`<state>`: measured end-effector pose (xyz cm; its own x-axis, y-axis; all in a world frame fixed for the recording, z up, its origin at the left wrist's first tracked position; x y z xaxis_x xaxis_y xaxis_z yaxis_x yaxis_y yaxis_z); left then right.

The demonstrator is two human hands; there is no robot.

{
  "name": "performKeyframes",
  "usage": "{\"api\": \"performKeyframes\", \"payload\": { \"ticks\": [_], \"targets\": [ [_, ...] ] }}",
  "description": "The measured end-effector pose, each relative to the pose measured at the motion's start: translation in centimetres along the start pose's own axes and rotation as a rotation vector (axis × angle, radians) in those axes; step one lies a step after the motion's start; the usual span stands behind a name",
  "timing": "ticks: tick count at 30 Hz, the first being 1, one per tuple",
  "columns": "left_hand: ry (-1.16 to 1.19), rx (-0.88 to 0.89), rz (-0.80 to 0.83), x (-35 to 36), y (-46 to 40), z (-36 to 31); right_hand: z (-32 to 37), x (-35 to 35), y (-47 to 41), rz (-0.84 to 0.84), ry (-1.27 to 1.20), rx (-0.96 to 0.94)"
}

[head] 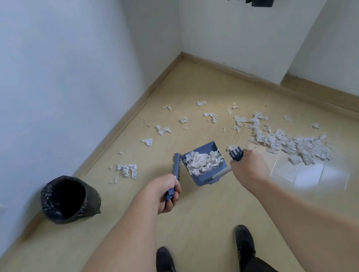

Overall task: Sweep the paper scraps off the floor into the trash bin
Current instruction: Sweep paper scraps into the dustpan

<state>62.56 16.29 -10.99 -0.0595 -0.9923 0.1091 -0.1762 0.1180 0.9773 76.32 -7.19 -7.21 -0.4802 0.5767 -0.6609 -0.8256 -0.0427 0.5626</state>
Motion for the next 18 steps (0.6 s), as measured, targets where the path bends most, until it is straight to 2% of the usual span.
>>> {"api": "performKeyframes", "payload": {
  "ticks": [7, 18],
  "targets": [
    [-0.063, -0.032, 0.029, -10.5, 3.6, 6.9, 6.7, 8.1, 6.0, -0.023, -0.033, 0.032],
    [-0.192, -0.107, -0.014, -21.0, 5.8, 15.5, 9.2, 15.7, 10.8, -0.096, -0.240, 0.131]
  ]
}}
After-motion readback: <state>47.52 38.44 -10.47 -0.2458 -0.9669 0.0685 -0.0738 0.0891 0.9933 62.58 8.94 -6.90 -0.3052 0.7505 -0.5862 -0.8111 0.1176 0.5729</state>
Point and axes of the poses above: each hand's wrist, its own y-axis away from the middle knuckle, its own x-axis out of the palm, z = x × y, the point moved 9 cm from there along -y, towards the middle knuckle, and after that the axes turned 13 degrees about z, right-handed, at the moved point
